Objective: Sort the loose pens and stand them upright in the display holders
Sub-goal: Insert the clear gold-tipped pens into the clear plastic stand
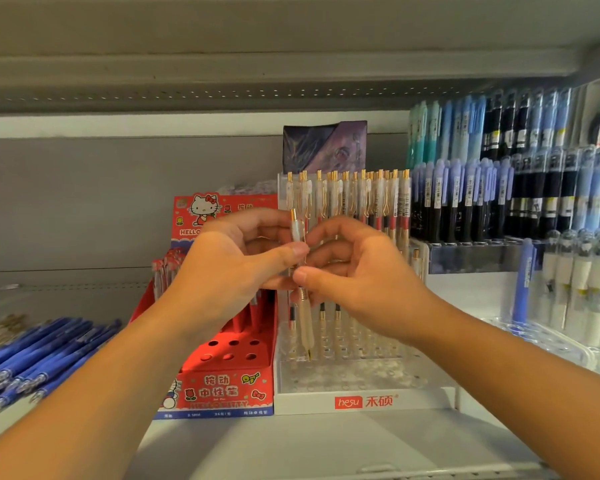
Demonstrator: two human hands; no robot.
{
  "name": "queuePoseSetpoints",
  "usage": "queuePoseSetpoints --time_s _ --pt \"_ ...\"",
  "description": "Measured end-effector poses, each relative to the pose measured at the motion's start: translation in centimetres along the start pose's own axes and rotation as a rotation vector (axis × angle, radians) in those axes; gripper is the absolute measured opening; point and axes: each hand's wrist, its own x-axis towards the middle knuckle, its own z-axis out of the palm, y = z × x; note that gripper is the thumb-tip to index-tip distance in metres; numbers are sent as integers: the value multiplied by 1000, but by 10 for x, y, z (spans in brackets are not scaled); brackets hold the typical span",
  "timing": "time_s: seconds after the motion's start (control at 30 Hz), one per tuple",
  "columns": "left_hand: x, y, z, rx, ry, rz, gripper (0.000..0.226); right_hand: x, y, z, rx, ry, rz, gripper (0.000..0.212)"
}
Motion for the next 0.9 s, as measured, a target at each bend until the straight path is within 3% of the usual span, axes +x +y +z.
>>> queuePoseSetpoints --time_s 0.2,0.37,0.57,0.9 --pt "4 -8 -11 505 58 245 24 0 0 -6 -62 87 2 45" --pt "4 -18 -17 961 -94 146 44 -1 4 -9 -232 157 -57 69" --pt "4 -22 -17 995 -106 74 47 0 13 -4 -352 191 -75 72" --pt "0 -26 -19 1000 -117 168 55 -4 20 5 -638 0 50 55"
